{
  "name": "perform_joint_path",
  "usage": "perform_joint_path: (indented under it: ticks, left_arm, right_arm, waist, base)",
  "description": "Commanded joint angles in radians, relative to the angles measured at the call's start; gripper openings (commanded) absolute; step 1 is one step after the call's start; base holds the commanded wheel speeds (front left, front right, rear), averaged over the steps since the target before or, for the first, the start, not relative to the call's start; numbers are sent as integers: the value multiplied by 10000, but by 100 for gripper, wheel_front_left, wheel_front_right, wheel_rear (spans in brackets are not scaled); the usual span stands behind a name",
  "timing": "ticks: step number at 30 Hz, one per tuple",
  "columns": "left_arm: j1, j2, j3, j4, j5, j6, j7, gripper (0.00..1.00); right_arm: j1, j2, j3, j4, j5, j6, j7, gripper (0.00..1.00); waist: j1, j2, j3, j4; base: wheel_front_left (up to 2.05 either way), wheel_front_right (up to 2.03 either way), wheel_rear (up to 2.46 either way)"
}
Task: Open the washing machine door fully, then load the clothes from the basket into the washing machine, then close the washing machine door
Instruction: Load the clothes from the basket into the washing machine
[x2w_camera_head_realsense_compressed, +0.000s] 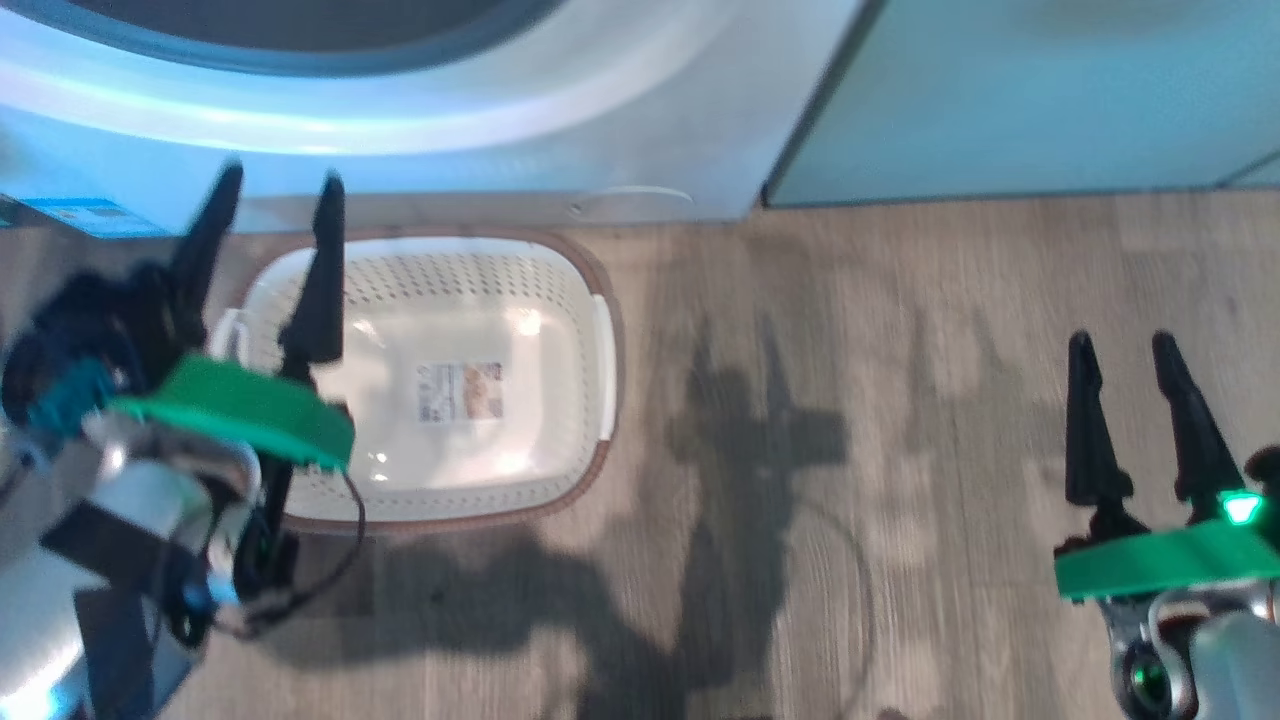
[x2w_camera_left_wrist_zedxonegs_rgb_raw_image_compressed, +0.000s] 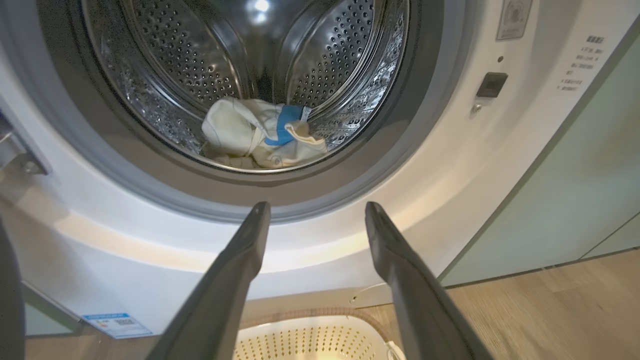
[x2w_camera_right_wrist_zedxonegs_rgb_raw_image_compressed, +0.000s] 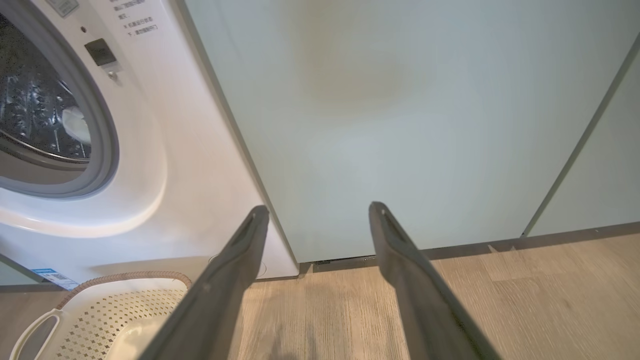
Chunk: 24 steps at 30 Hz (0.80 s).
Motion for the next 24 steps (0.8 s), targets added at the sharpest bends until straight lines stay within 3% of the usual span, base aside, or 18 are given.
perform_joint_path:
  ticks: [1, 9, 24]
  left_arm:
    - [217, 202, 498, -354, -55, 1563, -202, 100]
    - [1594, -456, 495, -446, -315, 1456, -566, 100]
    - [3006, -1278, -100, 270, 596, 1189, -706, 100]
  right_arm:
    - [312, -150, 96, -231, -161, 8, -93, 100]
    - [786, -175, -43, -169, -512, 8, -48, 100]
    - [1929, -268, -182, -629, -715, 8, 669, 100]
  waist:
    - [1, -1, -552, 437]
    - [1, -1, -1344, 957]
    - [1, -1, -3193, 1536]
  base:
    - [0, 0, 0]
    - [0, 0, 0]
    - [0, 0, 0]
